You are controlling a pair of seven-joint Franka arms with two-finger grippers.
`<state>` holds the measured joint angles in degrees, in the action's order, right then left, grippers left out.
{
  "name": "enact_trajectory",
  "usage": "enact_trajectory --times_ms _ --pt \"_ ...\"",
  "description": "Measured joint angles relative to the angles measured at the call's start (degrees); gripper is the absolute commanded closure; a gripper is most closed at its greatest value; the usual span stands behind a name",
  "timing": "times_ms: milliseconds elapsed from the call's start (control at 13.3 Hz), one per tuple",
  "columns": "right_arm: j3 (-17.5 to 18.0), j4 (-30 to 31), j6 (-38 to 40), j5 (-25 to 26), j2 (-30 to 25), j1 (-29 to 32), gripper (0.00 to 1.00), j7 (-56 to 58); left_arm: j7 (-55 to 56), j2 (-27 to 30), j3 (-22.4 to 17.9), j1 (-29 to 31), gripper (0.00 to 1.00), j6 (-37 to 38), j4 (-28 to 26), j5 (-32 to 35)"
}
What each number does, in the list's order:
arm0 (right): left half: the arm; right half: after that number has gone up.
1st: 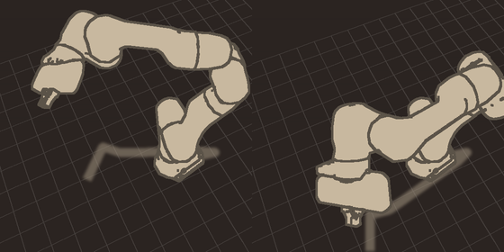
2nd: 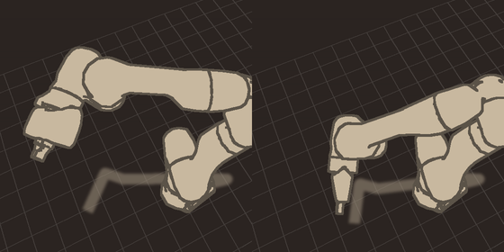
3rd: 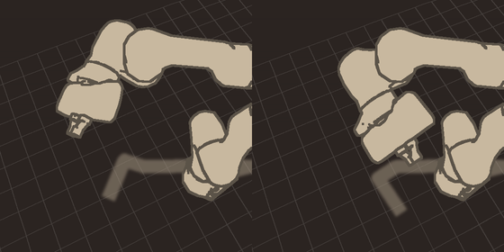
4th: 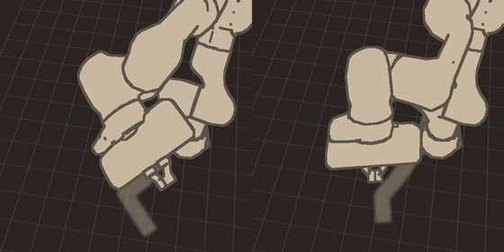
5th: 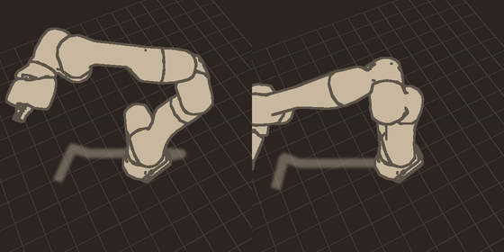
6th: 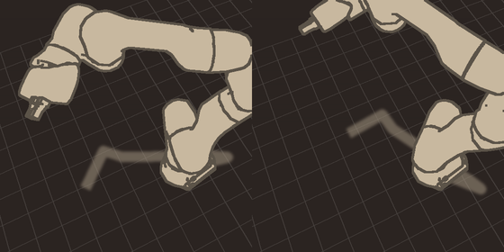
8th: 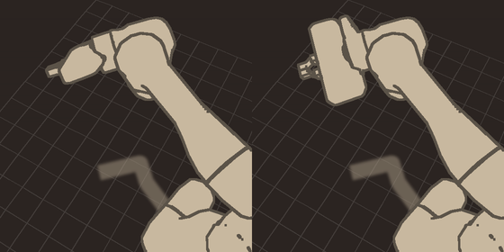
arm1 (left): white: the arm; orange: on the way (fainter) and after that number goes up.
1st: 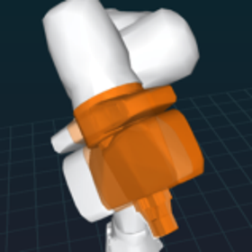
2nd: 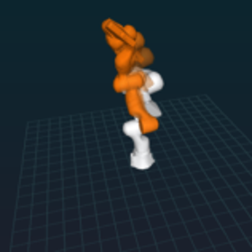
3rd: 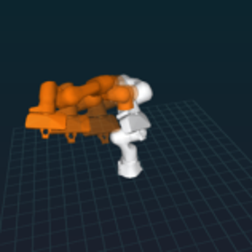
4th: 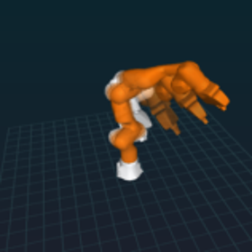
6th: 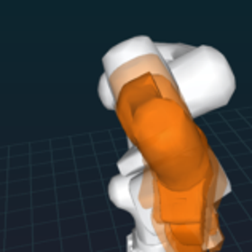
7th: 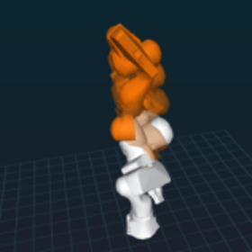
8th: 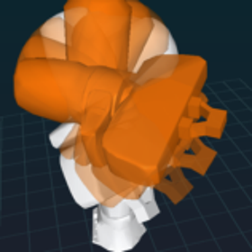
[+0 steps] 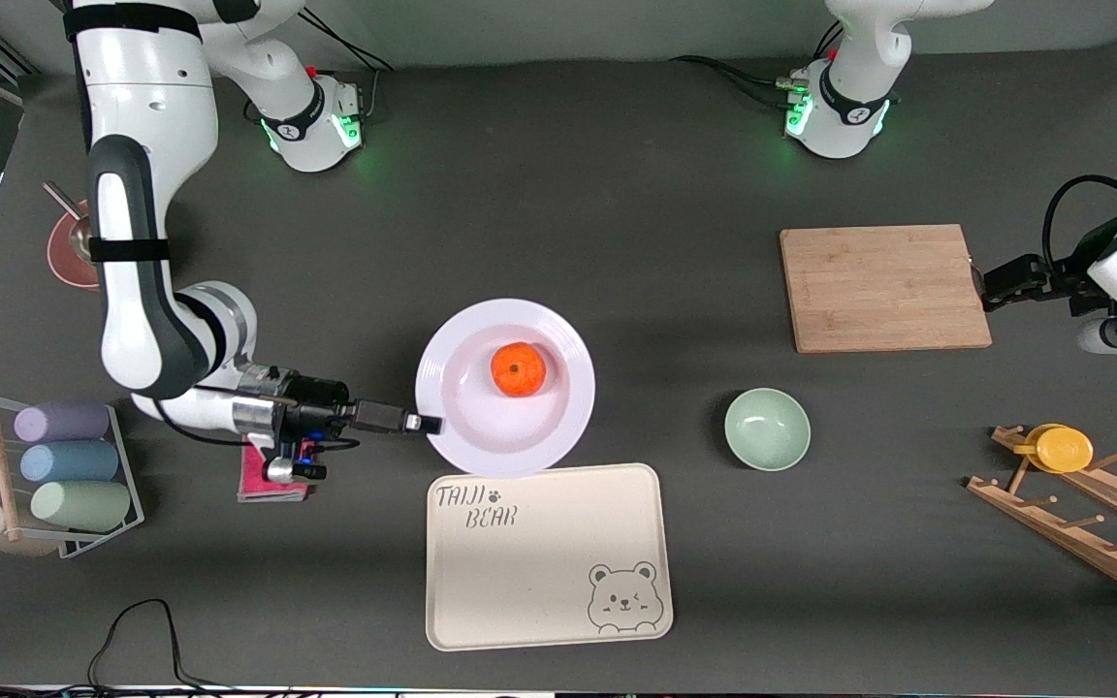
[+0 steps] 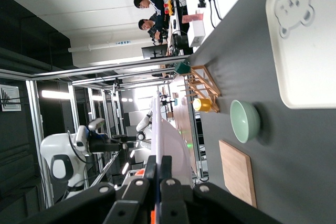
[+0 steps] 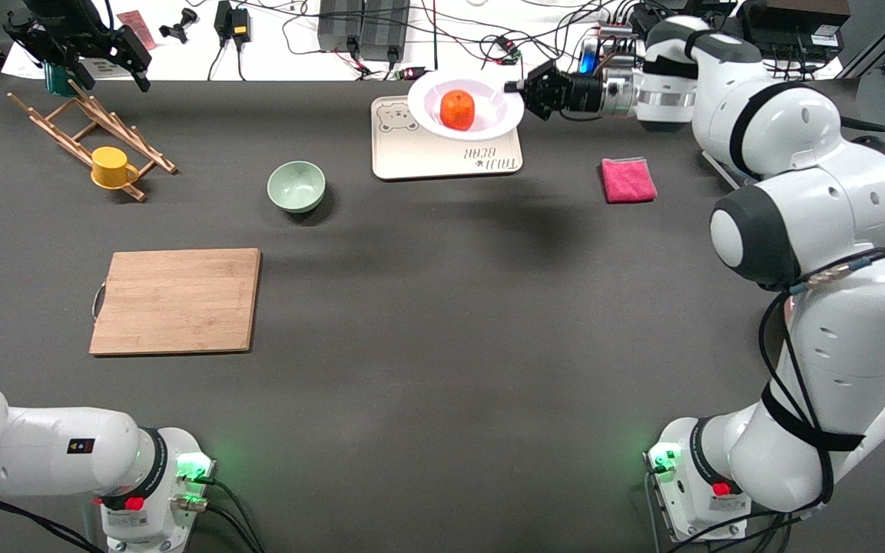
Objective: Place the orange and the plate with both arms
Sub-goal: 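Slide the plate with the right gripper onto the bear tray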
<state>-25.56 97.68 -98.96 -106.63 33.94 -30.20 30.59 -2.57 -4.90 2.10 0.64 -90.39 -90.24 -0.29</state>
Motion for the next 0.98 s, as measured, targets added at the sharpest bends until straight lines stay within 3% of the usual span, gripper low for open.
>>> enact_trajectory --times_ms 450,826,976 --pt "0.10 -18.76 -0.07 -0.26 14.15 4.10 1.00 -2.34 0.00 0.00 0.03 0.00 0.00 0.15 -0.01 0.03" --pt "0.28 -31.63 -3.72 -5.92 27.85 6.12 1.00 -2.24 0.00 0.00 0.03 0.00 0.00 0.43 -0.01 0.10" --pt "2.06 -35.54 -6.33 -6.22 31.58 7.58 1.00 -1.45 0.00 0.00 0.03 0.00 0.00 0.50 -0.01 0.26"
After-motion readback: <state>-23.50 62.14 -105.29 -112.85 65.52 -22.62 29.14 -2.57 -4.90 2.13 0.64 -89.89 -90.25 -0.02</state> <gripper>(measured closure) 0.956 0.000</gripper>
